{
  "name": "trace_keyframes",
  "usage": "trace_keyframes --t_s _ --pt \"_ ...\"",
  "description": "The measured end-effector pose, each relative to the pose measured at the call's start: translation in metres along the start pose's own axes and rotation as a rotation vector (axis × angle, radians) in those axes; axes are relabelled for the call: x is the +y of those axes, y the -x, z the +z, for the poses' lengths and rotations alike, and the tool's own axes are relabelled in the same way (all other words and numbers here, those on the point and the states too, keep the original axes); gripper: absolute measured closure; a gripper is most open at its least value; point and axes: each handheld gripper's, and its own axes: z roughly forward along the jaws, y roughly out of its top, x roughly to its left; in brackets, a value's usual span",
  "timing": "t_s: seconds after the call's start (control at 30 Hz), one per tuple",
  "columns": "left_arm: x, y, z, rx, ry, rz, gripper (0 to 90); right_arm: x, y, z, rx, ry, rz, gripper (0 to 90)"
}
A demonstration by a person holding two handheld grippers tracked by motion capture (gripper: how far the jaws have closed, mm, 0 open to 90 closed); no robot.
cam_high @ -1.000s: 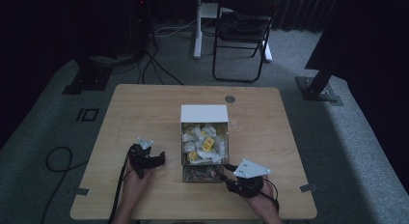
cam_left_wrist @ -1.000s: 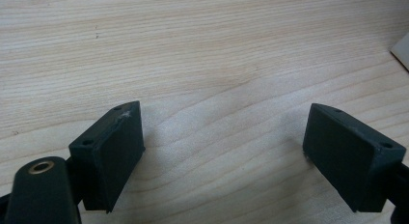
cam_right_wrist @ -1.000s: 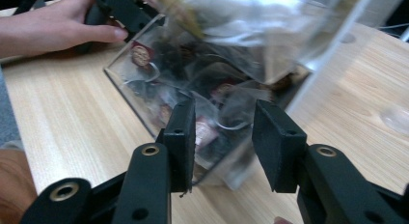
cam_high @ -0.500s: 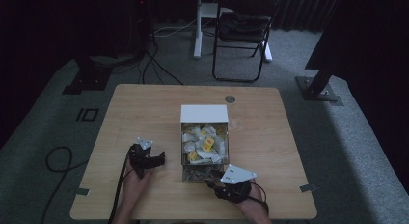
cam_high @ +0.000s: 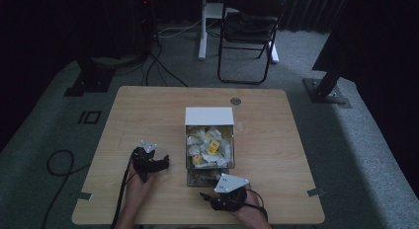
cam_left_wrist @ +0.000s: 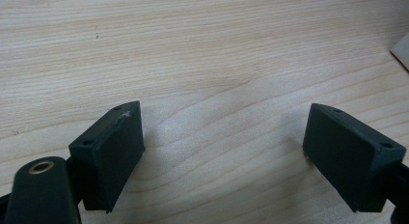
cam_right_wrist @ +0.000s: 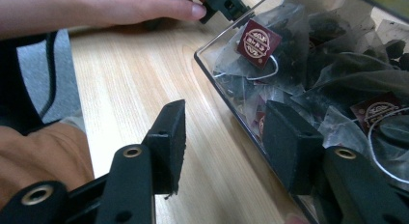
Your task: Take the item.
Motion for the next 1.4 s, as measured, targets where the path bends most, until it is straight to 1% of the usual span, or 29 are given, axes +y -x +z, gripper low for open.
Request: trace_keyframes --t_s 0.27,0.6,0.93,1.03,1.1,1.2,1.3,1.4 --pt "0.000 0.000 0.000 0.000 0.000 0.000 15.1 0.000 0.001 -0.001 0.018 -0.003 0.004 51.7" --pt "0.000 0.000 0.000 0.000 0.000 0.000 15.2 0.000 -0.001 -0.003 0.035 -0.005 -0.007 55.7" --pt "0.000 0.000 0.000 0.000 0.000 0.000 15.2 0.002 -0.006 -0.005 0.079 -0.011 -0.022 64.0" --pt "0.000 0.000 0.000 0.000 0.001 0.000 15.1 0.002 -0.007 -0.005 0.088 -0.010 -0.025 68.2" --pt "0.000 0.000 0.000 0.000 0.001 0.000 15.2 0.003 -0.007 -0.006 0.080 0.013 -0.021 70.1" --pt "0.000 0.000 0.000 0.000 0.001 0.000 15.1 0.007 -0.007 -0.008 0.027 0.055 -0.006 71.3" --pt "0.000 0.000 0.000 0.000 0.000 0.001 15.1 0.012 -0.006 -0.009 -0.024 0.085 0.012 72.1" --pt "0.000 0.000 0.000 0.000 0.000 0.000 15.1 0.017 -0.005 -0.008 -0.071 0.104 0.030 74.1"
